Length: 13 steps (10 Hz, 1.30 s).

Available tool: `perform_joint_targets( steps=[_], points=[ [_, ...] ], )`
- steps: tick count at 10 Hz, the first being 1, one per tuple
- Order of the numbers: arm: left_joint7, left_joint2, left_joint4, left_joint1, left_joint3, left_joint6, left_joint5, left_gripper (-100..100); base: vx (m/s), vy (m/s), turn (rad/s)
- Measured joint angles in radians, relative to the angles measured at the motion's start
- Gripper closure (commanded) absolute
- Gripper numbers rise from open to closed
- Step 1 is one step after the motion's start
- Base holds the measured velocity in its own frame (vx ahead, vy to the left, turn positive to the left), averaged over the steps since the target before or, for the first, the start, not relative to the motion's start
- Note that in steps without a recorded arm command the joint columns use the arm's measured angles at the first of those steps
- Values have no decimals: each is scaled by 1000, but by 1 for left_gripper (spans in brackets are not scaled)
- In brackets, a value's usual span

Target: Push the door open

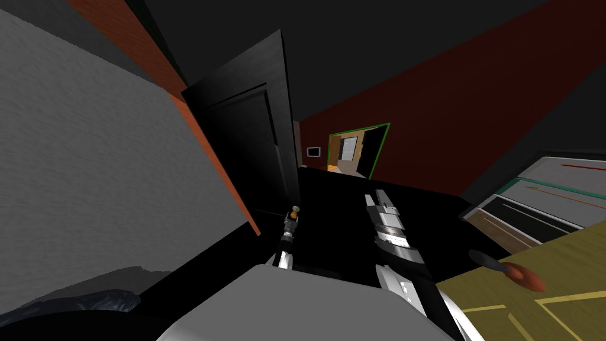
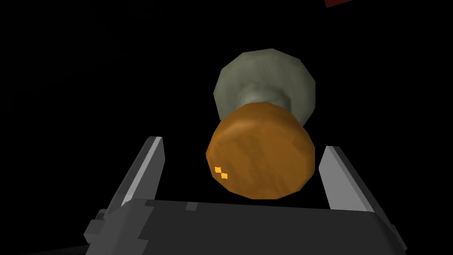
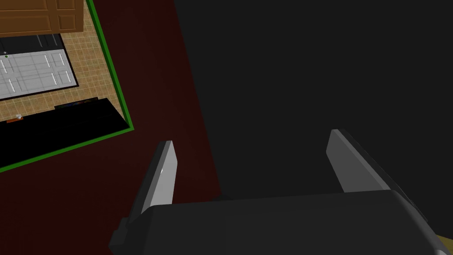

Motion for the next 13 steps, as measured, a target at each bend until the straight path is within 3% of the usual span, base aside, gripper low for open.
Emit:
perform_joint_targets(
  steps=[3,13],
  points=[
    [73,-12,-34,12,-14,19,30,-100,-70,36,-38],
    [320,-67,-50,10,-58,35,121,-100,-55,30,-31]
  ],
)
